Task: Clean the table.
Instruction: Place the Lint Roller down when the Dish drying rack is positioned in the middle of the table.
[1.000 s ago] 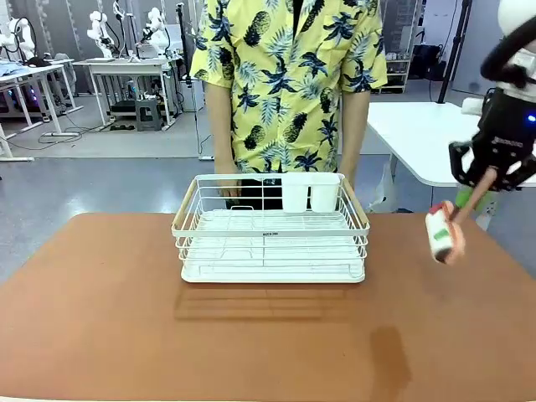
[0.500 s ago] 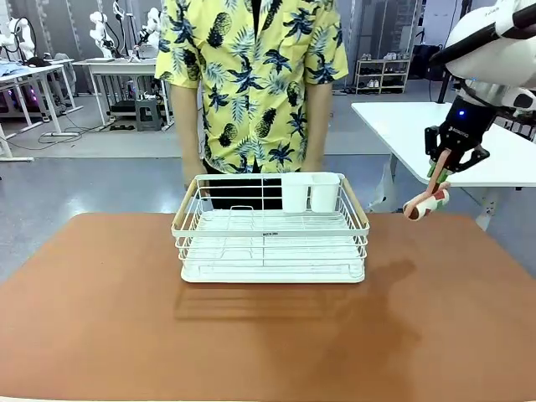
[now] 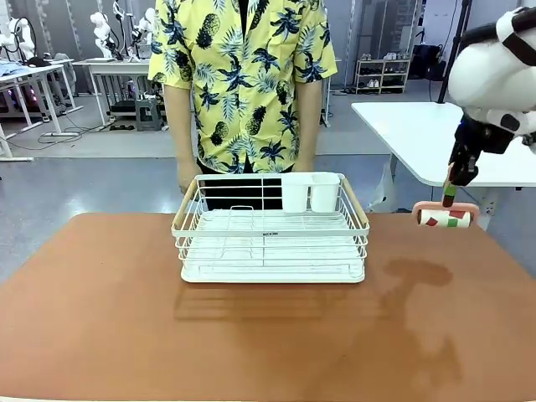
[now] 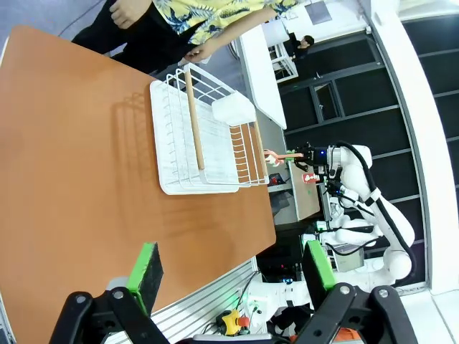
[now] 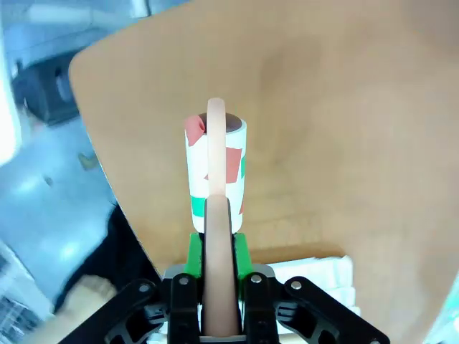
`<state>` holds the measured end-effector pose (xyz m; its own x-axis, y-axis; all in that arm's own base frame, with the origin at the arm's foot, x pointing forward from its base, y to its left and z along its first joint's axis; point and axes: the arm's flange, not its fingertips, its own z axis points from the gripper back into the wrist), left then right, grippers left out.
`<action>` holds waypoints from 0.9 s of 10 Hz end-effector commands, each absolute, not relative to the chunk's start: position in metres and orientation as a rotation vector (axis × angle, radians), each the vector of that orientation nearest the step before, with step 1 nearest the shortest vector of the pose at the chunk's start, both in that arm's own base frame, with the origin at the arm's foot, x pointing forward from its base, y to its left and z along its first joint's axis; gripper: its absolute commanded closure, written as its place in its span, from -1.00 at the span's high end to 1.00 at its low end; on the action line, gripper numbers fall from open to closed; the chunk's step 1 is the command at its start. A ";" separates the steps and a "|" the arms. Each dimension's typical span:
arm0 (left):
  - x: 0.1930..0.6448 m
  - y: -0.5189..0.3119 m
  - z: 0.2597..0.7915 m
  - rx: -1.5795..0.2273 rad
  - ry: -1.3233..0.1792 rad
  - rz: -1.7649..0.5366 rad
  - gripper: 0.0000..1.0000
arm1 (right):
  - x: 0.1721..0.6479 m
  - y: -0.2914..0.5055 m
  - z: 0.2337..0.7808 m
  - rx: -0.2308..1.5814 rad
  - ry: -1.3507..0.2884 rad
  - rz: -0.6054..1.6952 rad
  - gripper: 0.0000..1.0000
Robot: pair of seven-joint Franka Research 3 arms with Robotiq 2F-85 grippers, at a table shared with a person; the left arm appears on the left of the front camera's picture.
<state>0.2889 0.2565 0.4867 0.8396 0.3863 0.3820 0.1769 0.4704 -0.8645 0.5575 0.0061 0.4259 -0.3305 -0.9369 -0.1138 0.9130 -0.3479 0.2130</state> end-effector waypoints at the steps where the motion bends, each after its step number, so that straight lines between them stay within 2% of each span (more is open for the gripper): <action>1: 0.287 0.257 0.488 -1.106 -0.609 0.123 1.00 | 0.525 0.017 0.413 0.369 -0.189 -2.018 -0.58; 3: 0.287 0.257 0.488 -1.106 -0.609 0.123 1.00 | 0.518 0.011 0.397 0.392 -0.151 -1.999 -0.58; 5: 0.287 0.257 0.488 -1.106 -0.609 0.123 1.00 | 0.517 0.016 0.388 0.383 -0.159 -1.858 -0.58; 7: 0.287 0.257 0.488 -1.106 -0.609 0.123 1.00 | 0.520 0.014 0.382 0.376 -0.152 -1.850 -0.58; 9: 0.287 0.257 0.488 -1.106 -0.609 0.123 1.00 | 0.519 0.013 0.375 0.350 -0.144 -1.815 0.27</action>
